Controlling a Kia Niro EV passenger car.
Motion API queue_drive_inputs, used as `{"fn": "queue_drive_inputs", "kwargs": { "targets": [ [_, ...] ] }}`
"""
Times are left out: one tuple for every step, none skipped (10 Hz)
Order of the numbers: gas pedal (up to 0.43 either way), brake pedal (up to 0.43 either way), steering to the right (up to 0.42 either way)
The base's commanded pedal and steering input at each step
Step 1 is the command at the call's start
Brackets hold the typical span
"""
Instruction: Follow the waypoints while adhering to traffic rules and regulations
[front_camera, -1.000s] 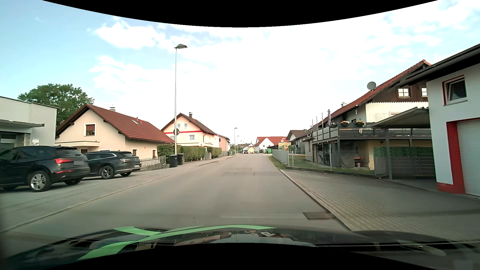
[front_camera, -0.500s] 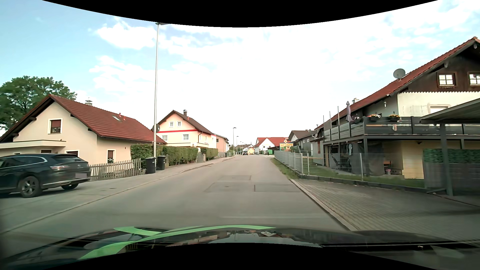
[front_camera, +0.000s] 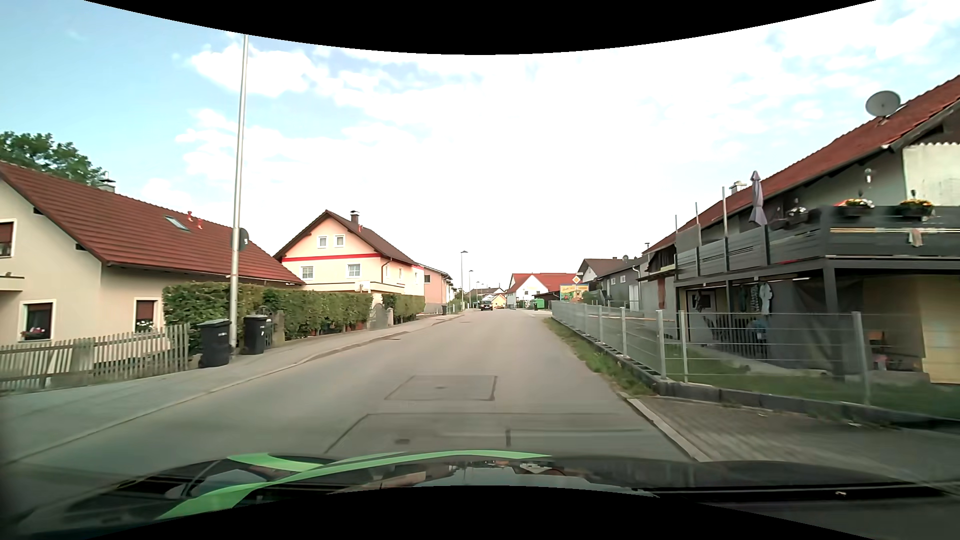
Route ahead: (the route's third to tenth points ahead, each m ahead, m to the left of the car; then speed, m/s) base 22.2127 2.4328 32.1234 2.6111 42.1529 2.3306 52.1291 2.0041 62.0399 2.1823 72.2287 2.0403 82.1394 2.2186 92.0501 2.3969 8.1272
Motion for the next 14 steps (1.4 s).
{"fn": "queue_drive_inputs", "kwargs": {
  "targets": [
    [0.15,0.0,0.006],
    [0.15,0.0,0.006],
    [0.15,0.0,0.006],
    [0.15,0.0,0.007],
    [0.15,0.0,0.007],
    [0.15,0.0,0.007],
    [0.15,0.0,0.007],
    [0.15,0.0,0.007],
    [0.15,0.0,0.008],
    [0.15,0.0,0.008],
    [0.15,0.0,0.008],
    [0.15,0.0,0.008],
    [0.15,0.0,0.008],
    [0.15,0.0,0.007]
  ]
}}
